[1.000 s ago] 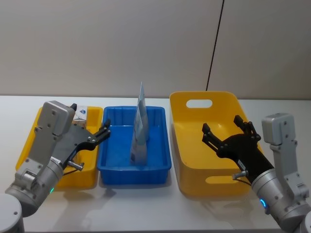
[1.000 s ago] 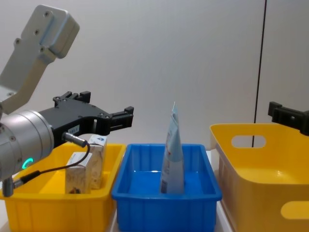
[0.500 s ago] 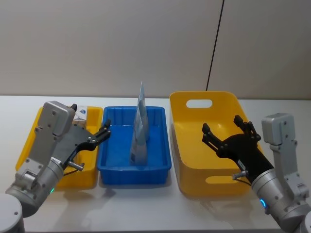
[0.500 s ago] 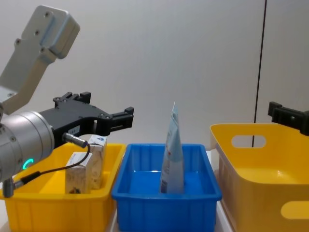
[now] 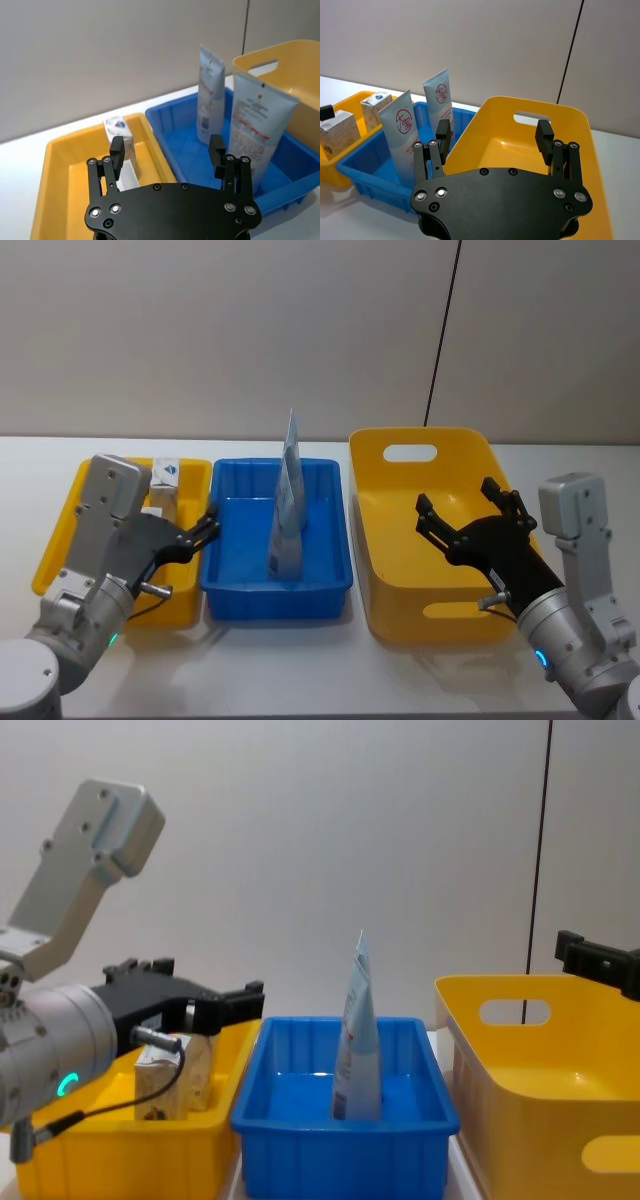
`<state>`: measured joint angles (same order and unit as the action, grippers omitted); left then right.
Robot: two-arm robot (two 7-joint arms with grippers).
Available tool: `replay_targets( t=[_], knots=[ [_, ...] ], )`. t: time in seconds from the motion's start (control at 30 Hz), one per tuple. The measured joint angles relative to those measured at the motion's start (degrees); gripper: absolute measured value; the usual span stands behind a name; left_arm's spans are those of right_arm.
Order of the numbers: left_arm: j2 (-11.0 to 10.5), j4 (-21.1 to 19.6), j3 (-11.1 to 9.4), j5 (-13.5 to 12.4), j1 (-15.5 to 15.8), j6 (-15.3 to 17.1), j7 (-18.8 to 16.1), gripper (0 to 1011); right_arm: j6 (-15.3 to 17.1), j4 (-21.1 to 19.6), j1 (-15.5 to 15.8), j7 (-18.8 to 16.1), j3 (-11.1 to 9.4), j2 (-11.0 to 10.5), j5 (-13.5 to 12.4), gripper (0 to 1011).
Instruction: Bimanual collaborative sorting of washing and personal care products
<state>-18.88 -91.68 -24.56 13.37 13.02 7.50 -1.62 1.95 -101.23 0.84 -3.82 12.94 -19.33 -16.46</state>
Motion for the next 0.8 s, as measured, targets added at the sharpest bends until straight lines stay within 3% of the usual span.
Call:
replay_targets(
  t=[0.4, 0.8],
  knots=[
    [3.48, 4.64, 1.75, 1.67, 2.32, 6.83, -2.49, 1001, 0.00, 0.00, 0.00, 0.00, 0.00, 0.00, 0.00, 1001],
    [5.15, 8.08, 2.27, 0.33, 4.65, 8.95, -4.86, 1001, 0.00, 0.00, 0.00, 0.00, 0.00, 0.00, 0.00, 1001]
  ],
)
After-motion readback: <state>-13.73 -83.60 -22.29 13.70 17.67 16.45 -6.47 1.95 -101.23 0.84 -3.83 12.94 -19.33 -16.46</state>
